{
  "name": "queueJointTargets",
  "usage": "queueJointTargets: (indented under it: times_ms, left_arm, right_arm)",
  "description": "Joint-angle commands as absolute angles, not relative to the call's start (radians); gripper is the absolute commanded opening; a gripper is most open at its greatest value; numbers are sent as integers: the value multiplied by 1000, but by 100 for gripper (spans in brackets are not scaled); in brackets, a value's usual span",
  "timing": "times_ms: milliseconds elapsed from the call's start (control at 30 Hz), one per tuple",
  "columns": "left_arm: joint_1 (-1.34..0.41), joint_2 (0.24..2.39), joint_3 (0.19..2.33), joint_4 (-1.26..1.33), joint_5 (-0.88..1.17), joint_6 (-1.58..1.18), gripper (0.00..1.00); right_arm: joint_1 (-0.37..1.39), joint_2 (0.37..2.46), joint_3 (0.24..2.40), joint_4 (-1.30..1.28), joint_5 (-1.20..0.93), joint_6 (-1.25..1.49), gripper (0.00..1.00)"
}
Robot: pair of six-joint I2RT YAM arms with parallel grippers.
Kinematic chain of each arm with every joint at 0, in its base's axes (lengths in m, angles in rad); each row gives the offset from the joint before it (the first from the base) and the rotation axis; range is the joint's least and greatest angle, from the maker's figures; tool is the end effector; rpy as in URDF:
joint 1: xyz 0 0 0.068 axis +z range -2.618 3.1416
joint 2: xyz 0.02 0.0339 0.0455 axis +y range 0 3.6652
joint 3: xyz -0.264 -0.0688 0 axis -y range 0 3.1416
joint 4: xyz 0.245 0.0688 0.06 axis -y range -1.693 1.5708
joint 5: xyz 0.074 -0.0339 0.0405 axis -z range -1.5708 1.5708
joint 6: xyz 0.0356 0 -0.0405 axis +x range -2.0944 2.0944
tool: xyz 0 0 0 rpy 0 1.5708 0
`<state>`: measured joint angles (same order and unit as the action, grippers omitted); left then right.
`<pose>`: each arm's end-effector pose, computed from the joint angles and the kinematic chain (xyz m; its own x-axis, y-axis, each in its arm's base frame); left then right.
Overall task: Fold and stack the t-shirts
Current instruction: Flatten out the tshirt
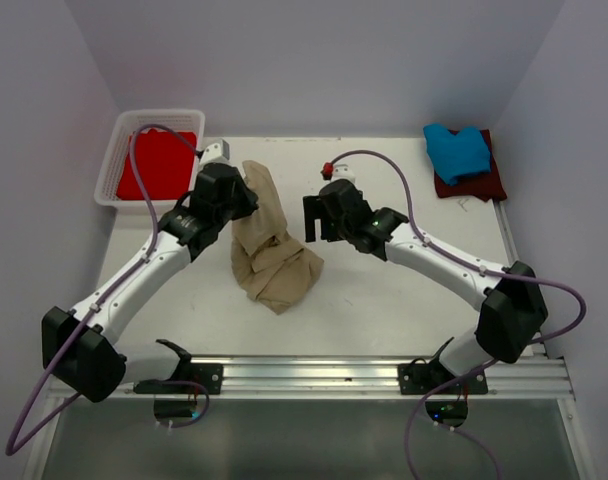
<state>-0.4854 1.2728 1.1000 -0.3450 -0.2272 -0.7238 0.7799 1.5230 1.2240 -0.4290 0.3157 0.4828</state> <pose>0.2590 -0.1276 0.3290 -0.5144 -0.4581 -0.7249 -0.0790 0.8671 -0.4919 0.2493 0.2310 0.2906 -0.6528 -0.0250 -0.7571 -0.2265 0.9602 0.1636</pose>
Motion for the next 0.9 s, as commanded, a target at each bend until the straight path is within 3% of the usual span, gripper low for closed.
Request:
queueJointTargets:
  times_ms: [0,300,533,733,867]
  left_arm:
    - [-485,1216,1170,-334,-221,-736,0]
    - [-483,1193,1204,-362,-285,-739,0]
    - [-482,1170,1187,-374,-287,-747,0]
    - [-479,1106,1160,-383,-294,-759,0]
    - [-474,1060,1154,-393,-314,-761,0]
  right_arm:
    - [793,1558,1290,-387,255,472,87]
    - [952,1791,1359,-344,229,508,82]
    - [997,1917,1391,-310,244,546,70]
    - [997,1982,1401,-351,311,561,50]
    - [997,1965,1345,-359,360,578,15]
